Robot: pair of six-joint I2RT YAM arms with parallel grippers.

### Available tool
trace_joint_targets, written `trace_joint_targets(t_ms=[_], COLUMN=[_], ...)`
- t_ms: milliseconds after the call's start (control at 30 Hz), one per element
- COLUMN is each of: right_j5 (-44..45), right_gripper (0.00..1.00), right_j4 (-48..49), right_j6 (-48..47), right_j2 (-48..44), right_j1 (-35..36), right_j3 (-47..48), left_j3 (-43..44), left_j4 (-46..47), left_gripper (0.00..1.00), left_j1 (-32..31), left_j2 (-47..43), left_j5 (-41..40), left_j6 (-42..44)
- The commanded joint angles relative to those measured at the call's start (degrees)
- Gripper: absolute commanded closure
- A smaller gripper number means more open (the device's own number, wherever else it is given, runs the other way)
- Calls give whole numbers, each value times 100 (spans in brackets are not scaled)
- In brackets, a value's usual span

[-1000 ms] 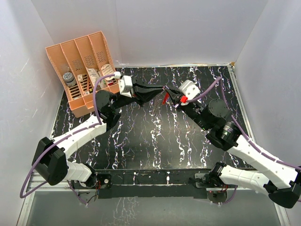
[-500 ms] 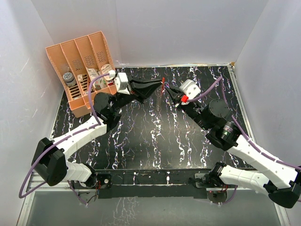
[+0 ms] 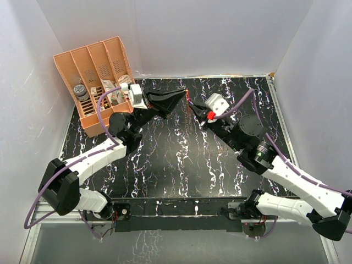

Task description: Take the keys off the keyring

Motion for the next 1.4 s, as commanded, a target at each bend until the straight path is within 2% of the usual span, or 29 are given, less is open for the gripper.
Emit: trace_joint_targets(t_ms=[0, 167, 267, 433, 533, 700, 900, 1200, 1367], right_j5=[-95, 306, 913, 1981, 1682, 1016, 788, 43, -219], right_gripper=[100, 100, 100, 100, 100, 100, 100, 100, 100], right_j4=[340, 472, 546, 561, 400, 274, 236, -35, -49], right_j6=[123, 71, -8, -118, 404, 1292, 1826, 2876, 3179], right_j2=[174, 331, 345, 535, 650, 794, 969, 1704, 2076], right_j1=[36, 36, 36, -158, -718, -1773, -2321, -3002, -3143], right_j3=[-79, -206, -244, -224, -212, -372, -675, -910, -1069], left_j3=[-90, -202, -545, -958, -1165, -1636, -2140, -2413, -2413], left_j4=[836, 374, 53, -1276, -1957, -2314, -2035, -1477, -1141], left_gripper=[100, 100, 100, 100, 100, 100, 100, 100, 100], left_j1=[25, 25, 22, 25, 26, 22, 24, 31, 82], left_j2=[-39, -320, -619, -1098, -1264, -1300, -781, 355, 1014], left_j5=[-371, -486, -697, -1173, -1428, -1604, -1662, -1957, -2084], left_j6=[-214, 96, 312, 773, 931, 829, 624, 712, 625])
